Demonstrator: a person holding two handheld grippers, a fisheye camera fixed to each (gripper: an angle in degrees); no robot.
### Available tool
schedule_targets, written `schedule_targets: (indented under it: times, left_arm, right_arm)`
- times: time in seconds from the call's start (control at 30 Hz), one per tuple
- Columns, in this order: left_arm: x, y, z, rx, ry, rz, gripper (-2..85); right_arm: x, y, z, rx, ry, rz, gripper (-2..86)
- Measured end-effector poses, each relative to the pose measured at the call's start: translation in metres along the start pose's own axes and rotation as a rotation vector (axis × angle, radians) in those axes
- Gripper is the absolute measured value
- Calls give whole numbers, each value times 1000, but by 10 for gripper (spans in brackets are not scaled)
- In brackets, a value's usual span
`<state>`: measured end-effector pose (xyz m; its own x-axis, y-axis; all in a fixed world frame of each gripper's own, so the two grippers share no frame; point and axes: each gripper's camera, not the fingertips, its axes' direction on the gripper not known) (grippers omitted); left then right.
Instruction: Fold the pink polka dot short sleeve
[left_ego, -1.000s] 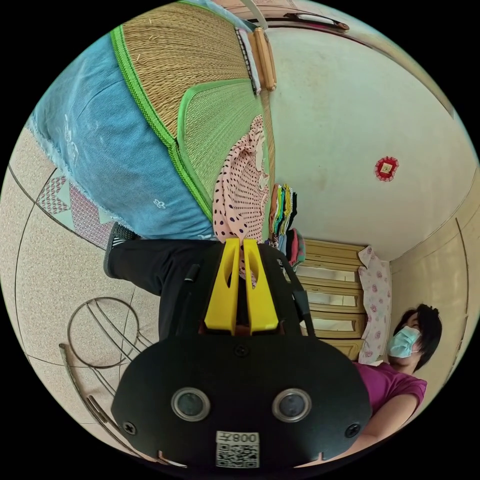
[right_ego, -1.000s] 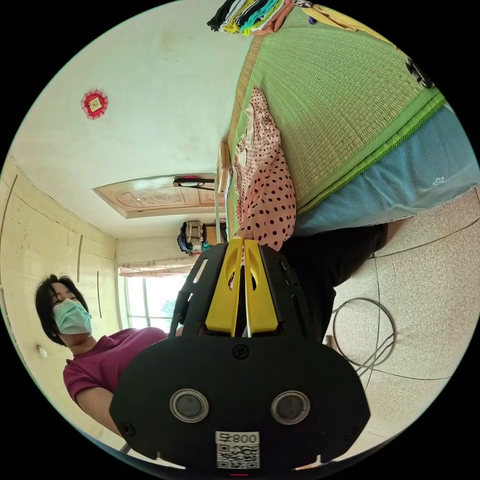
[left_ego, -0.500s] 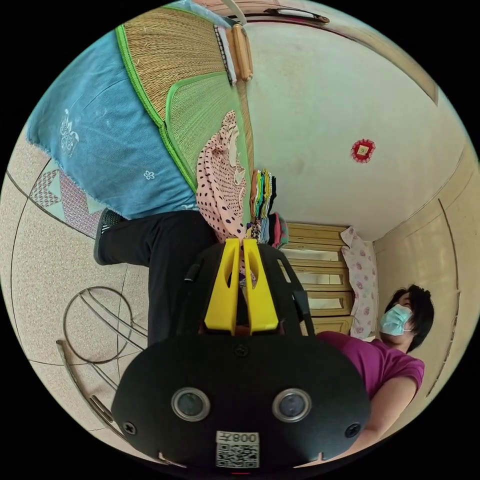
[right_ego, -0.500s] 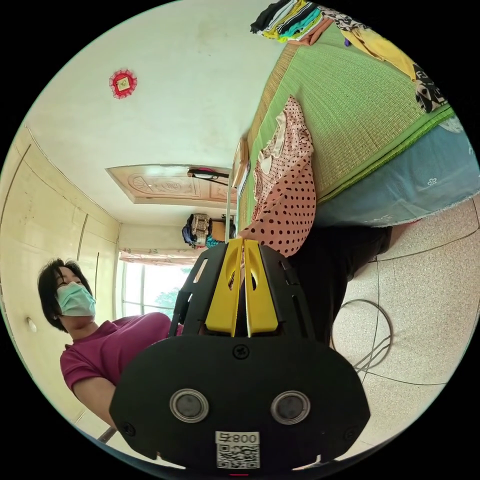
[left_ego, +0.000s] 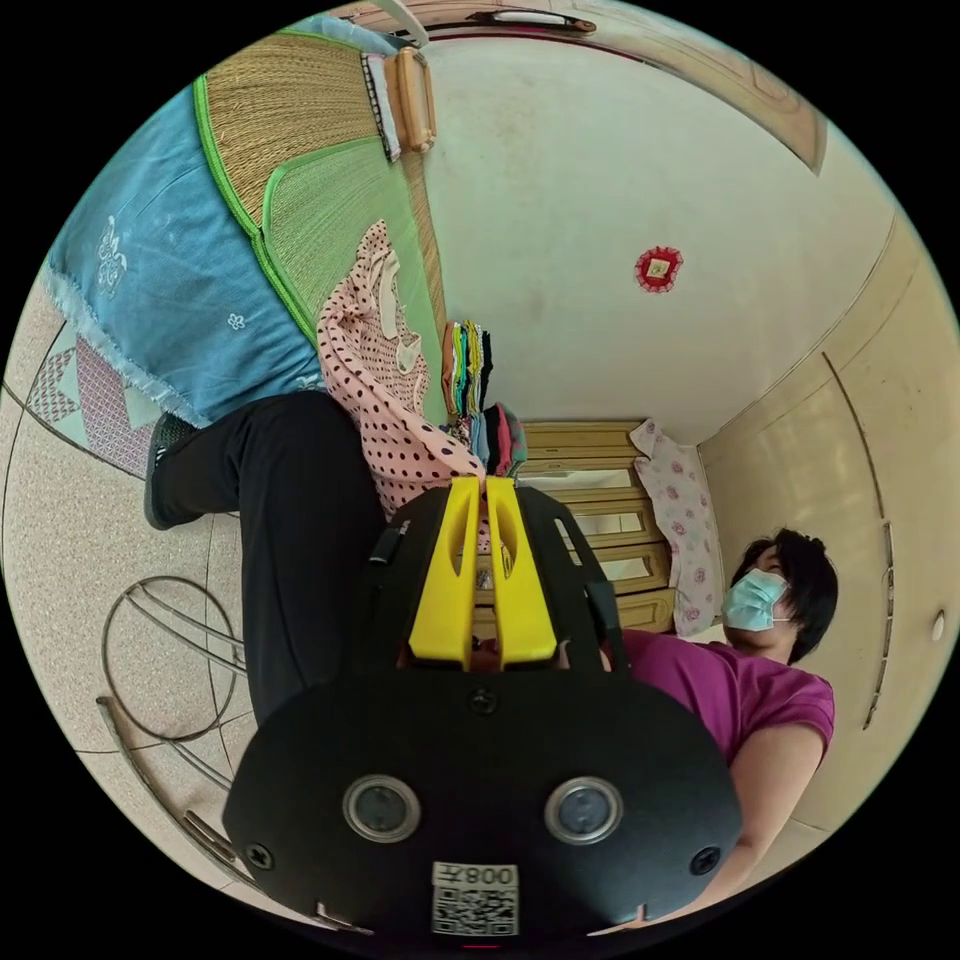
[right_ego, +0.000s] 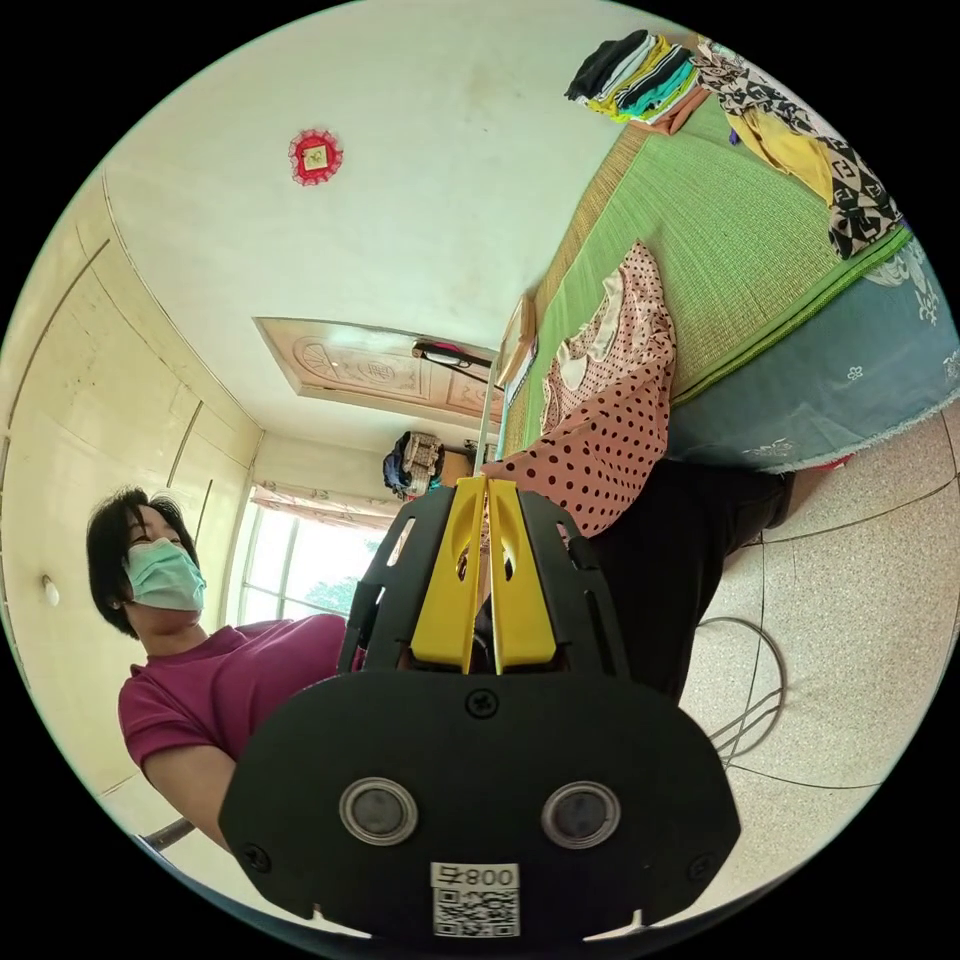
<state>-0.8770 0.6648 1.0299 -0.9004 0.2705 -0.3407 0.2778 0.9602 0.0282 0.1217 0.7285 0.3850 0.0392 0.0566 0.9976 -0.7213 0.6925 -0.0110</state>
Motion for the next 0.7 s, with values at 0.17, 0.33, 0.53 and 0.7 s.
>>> schedule_targets:
  times: [0.17, 0.33, 0.53, 0.7]
  left_arm:
    - [15, 2, 1, 5, 26, 25, 8]
    - [23, -7, 5, 16, 46, 39, 7]
    - [41, -24, 12, -13, 51, 83, 8]
    - [48, -36, 14, -44, 58, 97, 8]
  right_arm:
    - [-13, 8, -2, 7, -4, -21, 1]
    - [-20, 11, 1, 12, -5, -25, 1]
    - [-31, 16, 0, 17, -6, -27, 1]
    - [-43, 17, -5, 22, 6, -35, 1]
